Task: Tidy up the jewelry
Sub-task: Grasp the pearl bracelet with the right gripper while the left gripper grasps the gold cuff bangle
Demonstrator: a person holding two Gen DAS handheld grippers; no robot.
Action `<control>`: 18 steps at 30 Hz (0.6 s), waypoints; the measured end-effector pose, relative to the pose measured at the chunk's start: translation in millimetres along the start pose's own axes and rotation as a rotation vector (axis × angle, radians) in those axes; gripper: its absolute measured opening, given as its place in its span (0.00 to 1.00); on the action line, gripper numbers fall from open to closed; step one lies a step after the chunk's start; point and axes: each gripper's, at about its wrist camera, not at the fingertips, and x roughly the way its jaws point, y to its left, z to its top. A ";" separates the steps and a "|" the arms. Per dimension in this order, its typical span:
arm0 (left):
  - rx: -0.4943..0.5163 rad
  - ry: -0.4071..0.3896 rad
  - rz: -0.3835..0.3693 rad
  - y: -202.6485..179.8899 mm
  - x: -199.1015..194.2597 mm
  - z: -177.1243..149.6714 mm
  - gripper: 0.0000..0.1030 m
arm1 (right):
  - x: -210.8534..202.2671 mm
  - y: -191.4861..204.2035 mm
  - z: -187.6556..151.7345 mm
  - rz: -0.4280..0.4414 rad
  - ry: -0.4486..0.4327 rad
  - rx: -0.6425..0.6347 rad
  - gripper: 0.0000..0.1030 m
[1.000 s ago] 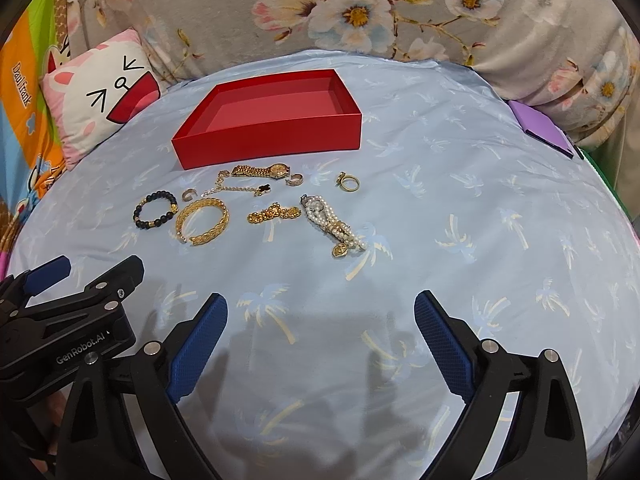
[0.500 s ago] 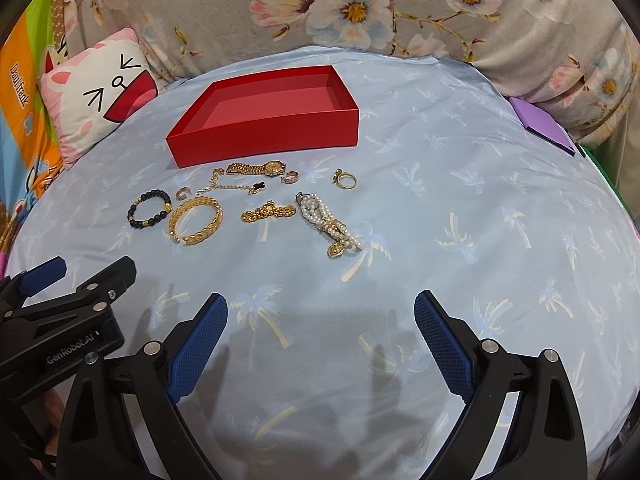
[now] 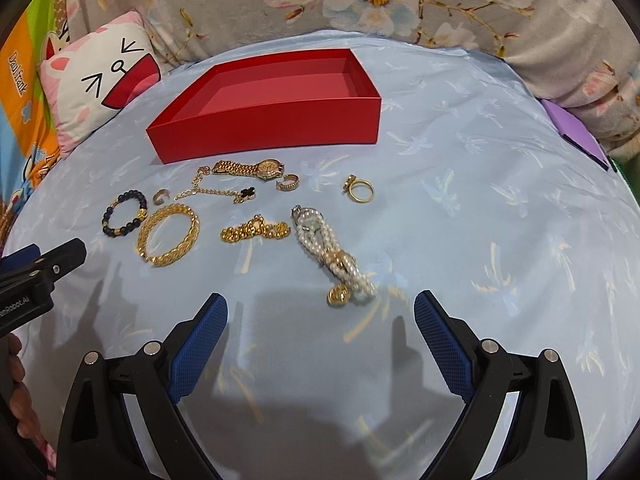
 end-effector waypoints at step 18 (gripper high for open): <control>0.050 0.033 -0.110 -36.7 22.6 15.5 0.92 | 28.8 -2.9 18.9 0.001 0.024 -0.040 0.40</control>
